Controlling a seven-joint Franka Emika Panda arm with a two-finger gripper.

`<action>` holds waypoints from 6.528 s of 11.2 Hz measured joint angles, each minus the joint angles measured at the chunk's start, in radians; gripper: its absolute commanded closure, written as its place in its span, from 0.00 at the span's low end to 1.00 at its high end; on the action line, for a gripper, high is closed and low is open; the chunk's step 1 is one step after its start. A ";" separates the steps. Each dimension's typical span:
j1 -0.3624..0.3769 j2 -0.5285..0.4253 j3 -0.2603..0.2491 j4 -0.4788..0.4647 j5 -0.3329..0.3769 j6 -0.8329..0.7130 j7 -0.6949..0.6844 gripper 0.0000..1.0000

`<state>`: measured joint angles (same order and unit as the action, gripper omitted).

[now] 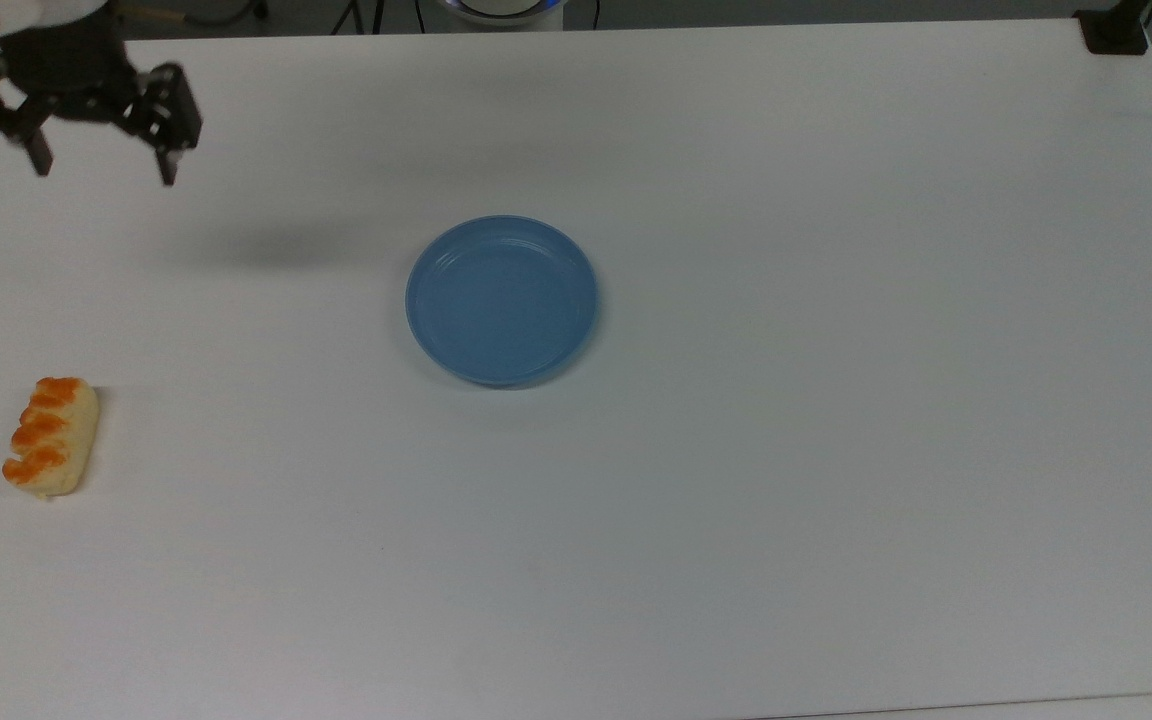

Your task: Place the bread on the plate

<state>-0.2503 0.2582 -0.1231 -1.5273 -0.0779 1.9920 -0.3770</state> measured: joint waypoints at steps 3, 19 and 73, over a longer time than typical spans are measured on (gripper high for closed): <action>-0.047 0.134 -0.001 -0.001 0.002 0.220 0.085 0.00; -0.098 0.494 0.012 0.105 0.018 0.725 0.463 0.70; 0.192 -0.307 -0.075 -0.038 0.058 -0.366 0.188 0.00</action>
<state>-0.0583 -0.0491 -0.1978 -1.5650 -0.0196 1.6257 -0.1888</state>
